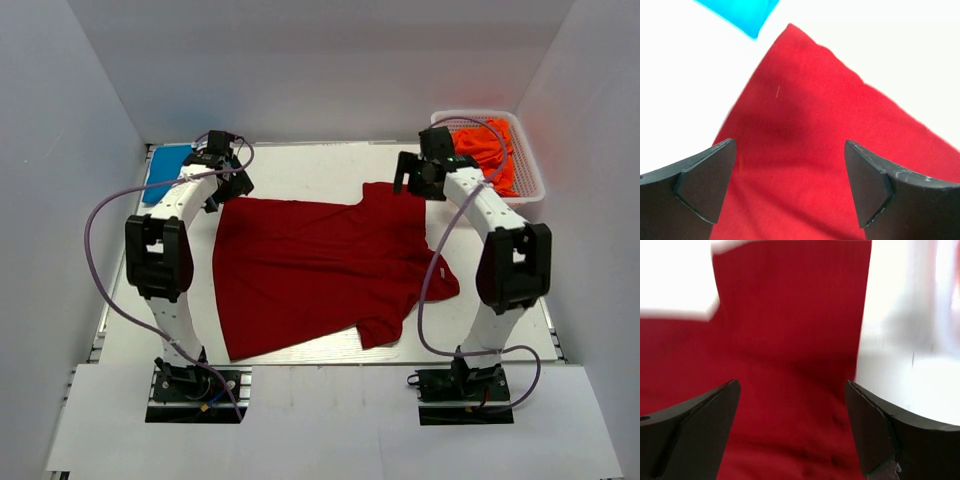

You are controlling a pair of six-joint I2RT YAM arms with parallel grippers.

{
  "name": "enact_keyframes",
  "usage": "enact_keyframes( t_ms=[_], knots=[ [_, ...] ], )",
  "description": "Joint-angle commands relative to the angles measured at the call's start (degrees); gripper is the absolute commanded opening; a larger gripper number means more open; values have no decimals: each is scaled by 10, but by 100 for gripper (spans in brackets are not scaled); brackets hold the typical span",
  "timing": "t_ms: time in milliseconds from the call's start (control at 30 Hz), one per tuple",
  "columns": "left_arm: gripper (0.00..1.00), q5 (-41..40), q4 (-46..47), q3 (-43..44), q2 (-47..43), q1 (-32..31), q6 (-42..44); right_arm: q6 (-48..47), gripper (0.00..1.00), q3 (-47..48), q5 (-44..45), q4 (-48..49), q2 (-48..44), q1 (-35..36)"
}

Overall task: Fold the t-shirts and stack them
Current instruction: Flatten out the tshirt

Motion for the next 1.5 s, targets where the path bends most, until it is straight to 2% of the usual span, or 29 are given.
enact_keyframes(
  t_ms=[0,33,167,233,367,600,633,700,733,800,833,1200,1467],
  knots=[
    [99,-32,19,54,46,13,-2,24,90,74,71,40,52,0],
    [99,-22,42,61,58,13,6,26,90,94,80,48,61,1],
    [99,-46,26,136,140,13,12,55,90,123,121,84,127,-2],
    [96,-72,25,150,160,13,12,53,90,151,128,101,139,-2],
    [89,-57,57,150,173,13,12,29,90,207,135,102,203,0],
    [47,-23,74,102,179,13,12,43,90,273,169,87,268,-2],
    [38,-23,79,82,179,13,12,42,90,277,170,92,287,-4],
    [29,-23,79,76,179,13,12,34,90,287,167,90,299,-2],
    [19,-23,72,76,179,13,12,35,90,297,172,86,313,-1],
    [9,-29,72,83,179,13,12,46,90,301,179,80,320,-1],
    [1,-29,72,83,179,13,12,48,90,301,178,84,325,-3],
    [0,-23,77,77,156,13,35,86,90,287,241,57,350,0],
    [0,-23,88,60,138,13,40,59,90,276,287,61,337,3]
  ],
)
